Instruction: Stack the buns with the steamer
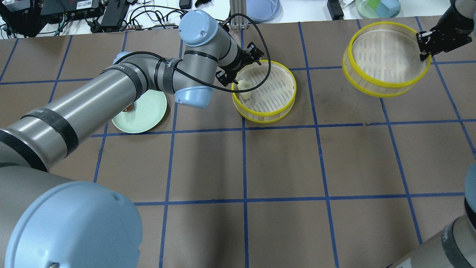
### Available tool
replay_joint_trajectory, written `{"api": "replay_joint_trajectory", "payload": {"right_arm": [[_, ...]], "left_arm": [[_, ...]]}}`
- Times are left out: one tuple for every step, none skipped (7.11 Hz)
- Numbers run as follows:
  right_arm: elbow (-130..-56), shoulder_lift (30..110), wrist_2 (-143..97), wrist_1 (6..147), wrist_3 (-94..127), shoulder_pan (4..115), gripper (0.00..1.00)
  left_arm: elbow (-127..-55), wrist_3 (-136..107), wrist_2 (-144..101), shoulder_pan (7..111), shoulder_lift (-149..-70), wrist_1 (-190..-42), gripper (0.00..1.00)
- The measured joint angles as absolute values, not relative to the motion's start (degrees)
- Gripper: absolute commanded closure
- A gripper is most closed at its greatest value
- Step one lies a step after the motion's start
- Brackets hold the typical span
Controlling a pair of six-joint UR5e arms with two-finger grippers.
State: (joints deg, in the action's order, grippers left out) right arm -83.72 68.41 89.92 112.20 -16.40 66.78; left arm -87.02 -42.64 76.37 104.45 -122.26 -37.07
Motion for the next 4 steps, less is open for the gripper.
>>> {"api": "replay_joint_trajectory", "payload": {"right_arm": [[-84.90, 69.52, 89.97, 112.22, -12.99, 69.31, 1.00], [-85.92, 70.72, 89.92, 112.20, -9.16, 72.36, 1.00], [-86.58, 71.35, 89.82, 112.24, -5.40, 75.59, 1.00], [-86.91, 71.49, 89.76, 112.29, -0.53, 79.37, 1.00]], "left_arm": [[-86.98, -34.04, 76.47, 101.51, -121.37, -39.20, 0.00], [-86.98, -24.56, 76.57, 97.92, -120.13, -42.65, 0.00], [-87.06, -15.11, 76.95, 93.43, -118.61, -47.12, 0.00], [-87.35, -6.83, 77.51, 88.61, -117.35, -51.10, 0.00]]}}
